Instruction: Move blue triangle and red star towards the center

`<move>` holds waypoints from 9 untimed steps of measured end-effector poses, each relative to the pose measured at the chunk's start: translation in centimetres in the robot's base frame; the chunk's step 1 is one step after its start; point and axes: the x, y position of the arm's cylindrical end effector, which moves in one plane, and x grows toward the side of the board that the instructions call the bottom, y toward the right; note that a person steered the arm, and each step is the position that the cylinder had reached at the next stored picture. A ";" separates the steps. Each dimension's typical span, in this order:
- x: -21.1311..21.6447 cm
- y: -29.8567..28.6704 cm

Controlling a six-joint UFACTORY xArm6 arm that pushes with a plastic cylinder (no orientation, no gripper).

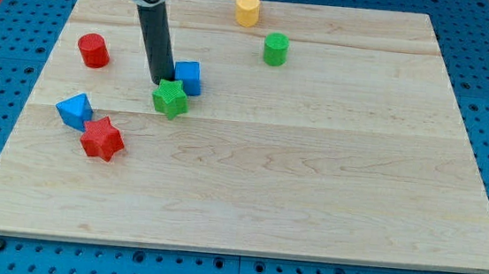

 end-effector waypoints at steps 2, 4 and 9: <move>2.9 -9.4; 9.2 -13.9; 10.2 -6.2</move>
